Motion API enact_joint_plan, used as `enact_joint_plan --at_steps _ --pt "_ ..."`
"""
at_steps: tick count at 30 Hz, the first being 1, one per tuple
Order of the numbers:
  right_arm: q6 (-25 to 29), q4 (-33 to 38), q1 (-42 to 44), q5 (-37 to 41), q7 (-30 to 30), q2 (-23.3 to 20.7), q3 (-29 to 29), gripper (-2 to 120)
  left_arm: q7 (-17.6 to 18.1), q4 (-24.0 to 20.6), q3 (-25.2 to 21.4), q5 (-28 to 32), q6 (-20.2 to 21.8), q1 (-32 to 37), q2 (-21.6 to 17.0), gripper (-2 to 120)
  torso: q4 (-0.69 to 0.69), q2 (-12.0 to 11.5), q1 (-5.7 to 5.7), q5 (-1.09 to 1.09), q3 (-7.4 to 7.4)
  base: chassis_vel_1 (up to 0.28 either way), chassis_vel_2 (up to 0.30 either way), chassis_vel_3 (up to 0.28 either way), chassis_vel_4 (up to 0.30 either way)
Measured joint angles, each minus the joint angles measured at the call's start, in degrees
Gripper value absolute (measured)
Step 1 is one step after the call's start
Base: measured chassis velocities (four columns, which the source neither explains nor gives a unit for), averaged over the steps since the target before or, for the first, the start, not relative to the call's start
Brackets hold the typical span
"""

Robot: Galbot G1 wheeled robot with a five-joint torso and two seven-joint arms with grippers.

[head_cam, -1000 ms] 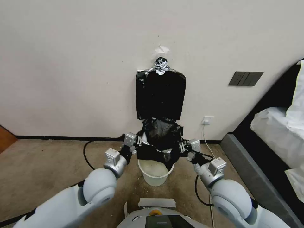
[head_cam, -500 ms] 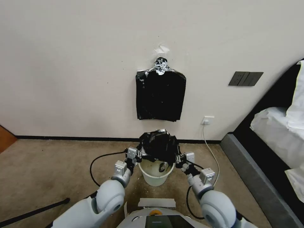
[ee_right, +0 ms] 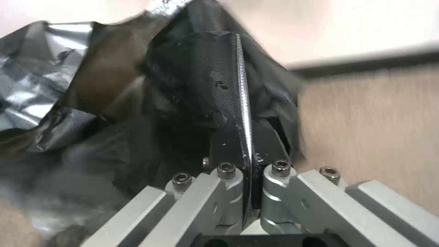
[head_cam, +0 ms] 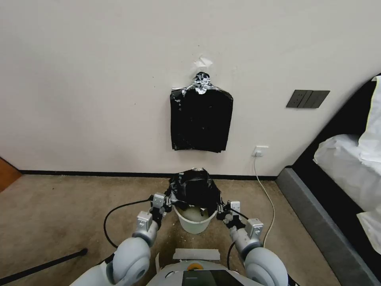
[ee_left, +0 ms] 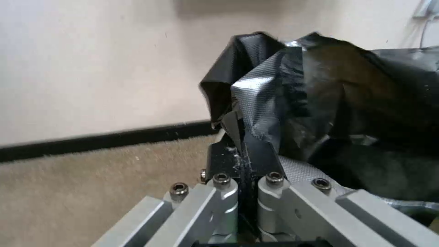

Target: Place a trash bag onto the trash bin.

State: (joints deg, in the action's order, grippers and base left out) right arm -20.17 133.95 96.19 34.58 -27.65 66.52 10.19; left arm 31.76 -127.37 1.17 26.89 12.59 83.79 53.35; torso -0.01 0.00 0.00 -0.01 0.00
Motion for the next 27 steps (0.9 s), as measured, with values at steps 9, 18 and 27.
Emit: enact_joint_plan --at_steps 9,18,27 --pt "-1.2 0.5 2.2 1.9 -3.0 2.6 -0.8 0 0.0 -0.4 -2.1 -3.3 -1.3 6.3 1.2 0 0.0 0.0 0.0 0.01 0.0 0.0 0.0 0.0 0.0" --pt "-1.3 -0.4 3.6 -2.9 -5.3 4.0 -2.6 0 0.0 -0.5 -4.0 -6.9 -2.9 10.7 2.4 0 0.01 0.0 0.0 0.0 0.0 0.0 0.0 0.0 0.0" --pt "-2.6 0.7 4.8 -4.2 -7.6 4.5 -3.7 0 0.0 0.4 -3.3 -9.1 -3.5 12.2 4.1 0 0.0 0.0 0.0 0.01 0.0 0.0 0.0 0.0 0.0"
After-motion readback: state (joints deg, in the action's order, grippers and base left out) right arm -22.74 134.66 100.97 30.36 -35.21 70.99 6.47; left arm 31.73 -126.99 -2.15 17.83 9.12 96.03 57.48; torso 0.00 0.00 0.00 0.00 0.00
